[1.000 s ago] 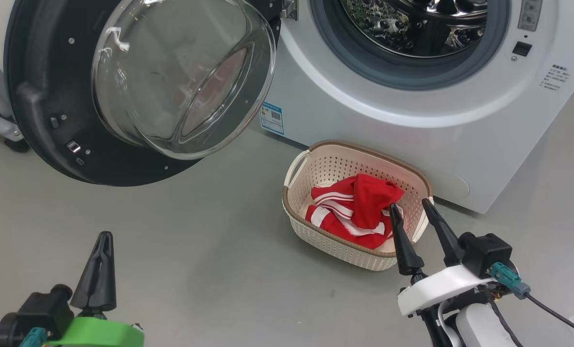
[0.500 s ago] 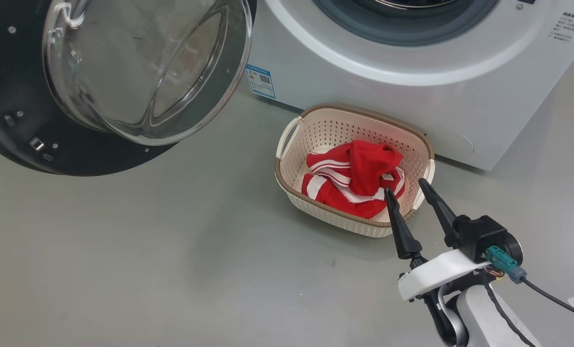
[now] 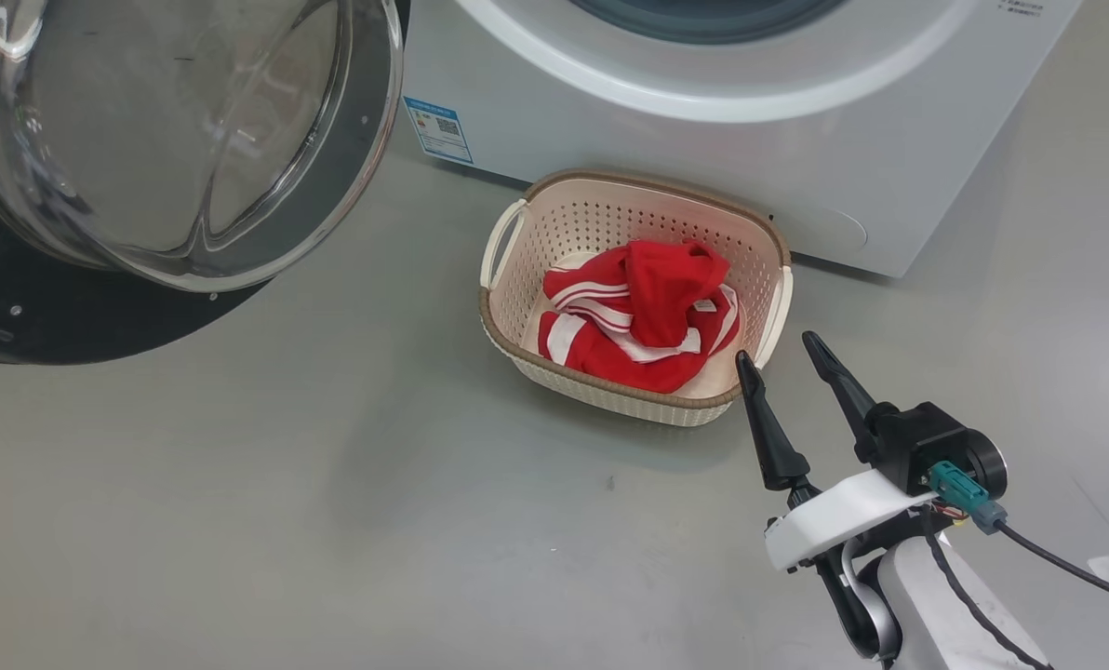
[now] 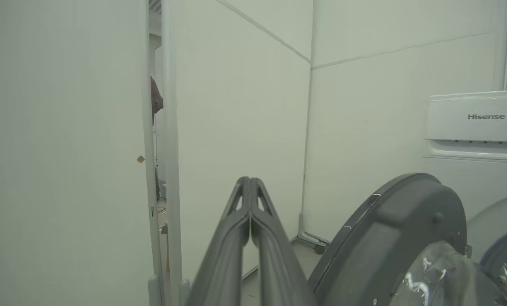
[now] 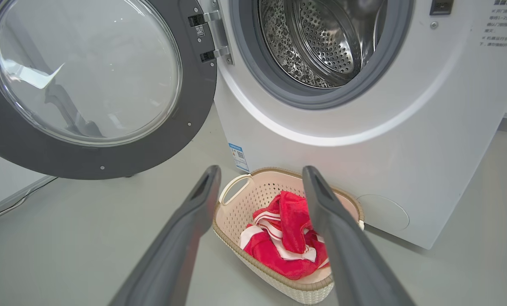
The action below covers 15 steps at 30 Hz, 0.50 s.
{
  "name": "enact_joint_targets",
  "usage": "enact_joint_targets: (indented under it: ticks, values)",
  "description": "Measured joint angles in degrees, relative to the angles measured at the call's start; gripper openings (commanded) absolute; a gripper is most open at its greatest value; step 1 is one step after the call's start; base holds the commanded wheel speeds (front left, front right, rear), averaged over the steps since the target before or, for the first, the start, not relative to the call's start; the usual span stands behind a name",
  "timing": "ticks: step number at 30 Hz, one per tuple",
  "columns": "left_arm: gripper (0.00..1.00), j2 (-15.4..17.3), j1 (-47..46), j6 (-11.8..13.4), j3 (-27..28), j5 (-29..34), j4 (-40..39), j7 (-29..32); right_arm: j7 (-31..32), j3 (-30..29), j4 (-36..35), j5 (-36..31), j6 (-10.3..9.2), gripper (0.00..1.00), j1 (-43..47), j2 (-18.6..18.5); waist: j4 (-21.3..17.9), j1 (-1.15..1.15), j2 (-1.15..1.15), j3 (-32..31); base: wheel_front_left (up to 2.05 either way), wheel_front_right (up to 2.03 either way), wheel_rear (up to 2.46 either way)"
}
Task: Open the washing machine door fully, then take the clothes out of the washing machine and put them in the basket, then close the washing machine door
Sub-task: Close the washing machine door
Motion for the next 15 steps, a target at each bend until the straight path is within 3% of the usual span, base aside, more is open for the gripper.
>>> enact_joint_targets:
  ticks: [6, 15]
  values:
    - [0.00, 0.13, -5.55, 2.98, 7.89, -9.59, 12.02, 6.60, 0.00, 0.53, 0.34, 0.00, 0.02, 1.00, -0.22, 0.08, -1.72, 0.00, 0.00, 0.02, 0.00, 0.00, 0.00]
    - [0.00, -0.60, -14.47, 11.27, 18.20, -22.74, 24.61, 15.91, 0.00, 1.07, 0.69, 0.01, 0.04, 1.00, -1.18, 0.14, -3.67, 0.00, 0.00, 0.17, 0.00, 0.00, 0.00]
